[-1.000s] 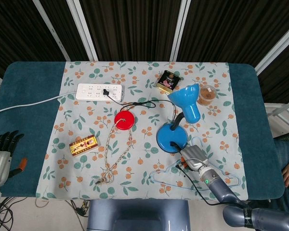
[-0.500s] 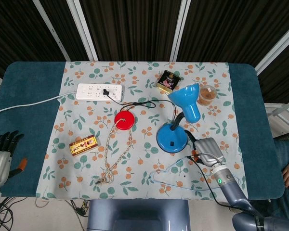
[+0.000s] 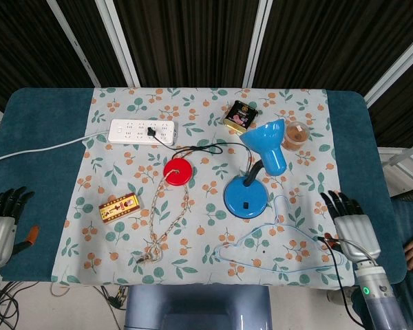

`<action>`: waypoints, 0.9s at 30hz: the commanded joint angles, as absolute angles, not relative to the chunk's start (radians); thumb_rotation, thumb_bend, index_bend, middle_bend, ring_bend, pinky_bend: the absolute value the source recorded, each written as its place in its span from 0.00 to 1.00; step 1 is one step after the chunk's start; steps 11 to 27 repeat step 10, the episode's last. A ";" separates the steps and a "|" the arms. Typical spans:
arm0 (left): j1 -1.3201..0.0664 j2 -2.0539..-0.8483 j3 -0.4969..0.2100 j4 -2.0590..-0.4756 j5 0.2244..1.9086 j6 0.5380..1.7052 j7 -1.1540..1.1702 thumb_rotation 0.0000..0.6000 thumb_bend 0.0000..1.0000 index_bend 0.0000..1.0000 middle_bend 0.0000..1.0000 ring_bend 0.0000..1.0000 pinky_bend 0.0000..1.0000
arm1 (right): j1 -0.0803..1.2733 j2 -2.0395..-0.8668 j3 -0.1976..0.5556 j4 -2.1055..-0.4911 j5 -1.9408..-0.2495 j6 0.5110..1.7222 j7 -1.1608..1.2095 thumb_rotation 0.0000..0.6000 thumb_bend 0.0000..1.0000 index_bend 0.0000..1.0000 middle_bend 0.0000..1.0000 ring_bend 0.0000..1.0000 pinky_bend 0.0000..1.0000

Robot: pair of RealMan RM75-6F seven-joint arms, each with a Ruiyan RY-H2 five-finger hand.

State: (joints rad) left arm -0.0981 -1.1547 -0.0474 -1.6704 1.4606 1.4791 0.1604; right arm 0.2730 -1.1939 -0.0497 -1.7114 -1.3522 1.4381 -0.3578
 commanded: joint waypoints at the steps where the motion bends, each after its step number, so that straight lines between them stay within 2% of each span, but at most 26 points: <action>1: -0.098 -1.155 -0.048 -1.670 1.461 1.481 0.162 1.00 0.36 0.14 0.07 0.06 0.10 | 0.193 -1.196 -0.078 -1.637 -1.400 1.537 -0.309 1.00 0.33 0.01 0.08 0.06 0.00; 5: -0.098 -1.157 -0.048 -1.669 1.460 1.481 0.164 1.00 0.36 0.14 0.07 0.06 0.10 | 0.161 -1.218 -0.062 -1.566 -1.423 1.593 -0.261 1.00 0.33 0.03 0.08 0.06 0.00; 10: -0.100 -1.158 -0.049 -1.665 1.461 1.480 0.172 1.00 0.36 0.14 0.07 0.06 0.10 | 0.154 -1.229 -0.042 -1.519 -1.426 1.594 -0.223 1.00 0.33 0.03 0.08 0.06 0.00; 27: -0.100 -1.158 -0.049 -1.665 1.461 1.480 0.172 1.00 0.36 0.14 0.07 0.06 0.10 | 0.154 -1.229 -0.042 -1.519 -1.426 1.594 -0.223 1.00 0.33 0.03 0.08 0.06 0.00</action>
